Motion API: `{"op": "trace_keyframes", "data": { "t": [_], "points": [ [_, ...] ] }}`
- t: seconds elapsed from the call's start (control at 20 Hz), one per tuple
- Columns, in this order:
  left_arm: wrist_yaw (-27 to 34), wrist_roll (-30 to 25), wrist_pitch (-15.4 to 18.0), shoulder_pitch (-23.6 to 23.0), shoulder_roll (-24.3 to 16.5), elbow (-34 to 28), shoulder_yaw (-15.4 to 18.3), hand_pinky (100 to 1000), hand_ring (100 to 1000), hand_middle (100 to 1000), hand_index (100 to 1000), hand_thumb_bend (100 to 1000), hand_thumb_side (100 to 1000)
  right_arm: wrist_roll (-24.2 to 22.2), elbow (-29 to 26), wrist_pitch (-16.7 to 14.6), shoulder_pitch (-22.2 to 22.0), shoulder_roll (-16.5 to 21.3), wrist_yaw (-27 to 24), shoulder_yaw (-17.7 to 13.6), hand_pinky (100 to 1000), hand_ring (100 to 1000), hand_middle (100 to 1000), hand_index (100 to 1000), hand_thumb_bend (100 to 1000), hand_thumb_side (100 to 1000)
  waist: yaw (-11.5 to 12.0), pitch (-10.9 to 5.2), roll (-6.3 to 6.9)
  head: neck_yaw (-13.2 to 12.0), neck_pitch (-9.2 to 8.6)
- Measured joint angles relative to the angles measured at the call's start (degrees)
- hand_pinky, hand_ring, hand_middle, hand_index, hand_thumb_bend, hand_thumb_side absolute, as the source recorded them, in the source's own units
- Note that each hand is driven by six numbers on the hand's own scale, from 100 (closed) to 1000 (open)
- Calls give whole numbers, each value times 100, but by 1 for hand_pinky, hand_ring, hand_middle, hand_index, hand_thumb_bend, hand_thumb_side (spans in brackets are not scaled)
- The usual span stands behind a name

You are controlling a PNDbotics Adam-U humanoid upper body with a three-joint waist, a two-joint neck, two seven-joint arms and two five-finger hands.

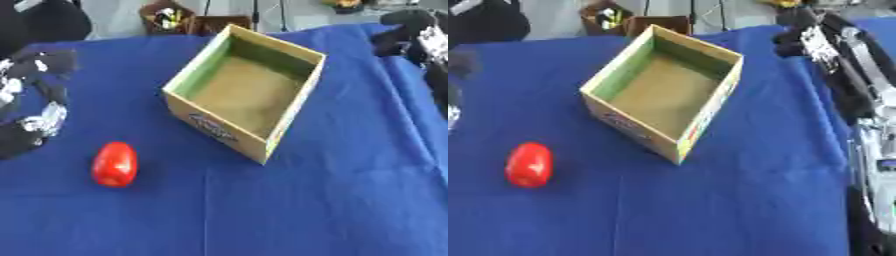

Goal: Pick up objects on the table and place them in the box.

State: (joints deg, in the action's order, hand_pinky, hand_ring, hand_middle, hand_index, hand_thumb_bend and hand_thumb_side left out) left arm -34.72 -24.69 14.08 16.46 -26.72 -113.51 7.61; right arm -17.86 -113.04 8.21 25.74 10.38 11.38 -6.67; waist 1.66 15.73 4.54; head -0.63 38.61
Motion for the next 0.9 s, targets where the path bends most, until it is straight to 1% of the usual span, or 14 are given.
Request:
{"op": "trace_keyframes", "data": {
  "t": [0.7,0.8,0.9],
  "points": [
    [-14,-143,69,-100,-17,0,-1,546,747,762,964,100,899,-17,0,-2,0,0,0,0,733,750,498,766,100,810,-5,0,0,0,-43],
    [-6,-185,57,-164,-130,0,-3,557,769,782,984,100,919,-20,0,-4,0,0,0,0,733,750,498,766,100,810,-7,1,2,0,-45],
    [39,-219,20,-256,-307,0,-53,593,793,798,997,100,923,-28,0,-11,0,2,0,0,734,750,498,766,100,811,-16,15,7,-2,-47]
  ]
}}
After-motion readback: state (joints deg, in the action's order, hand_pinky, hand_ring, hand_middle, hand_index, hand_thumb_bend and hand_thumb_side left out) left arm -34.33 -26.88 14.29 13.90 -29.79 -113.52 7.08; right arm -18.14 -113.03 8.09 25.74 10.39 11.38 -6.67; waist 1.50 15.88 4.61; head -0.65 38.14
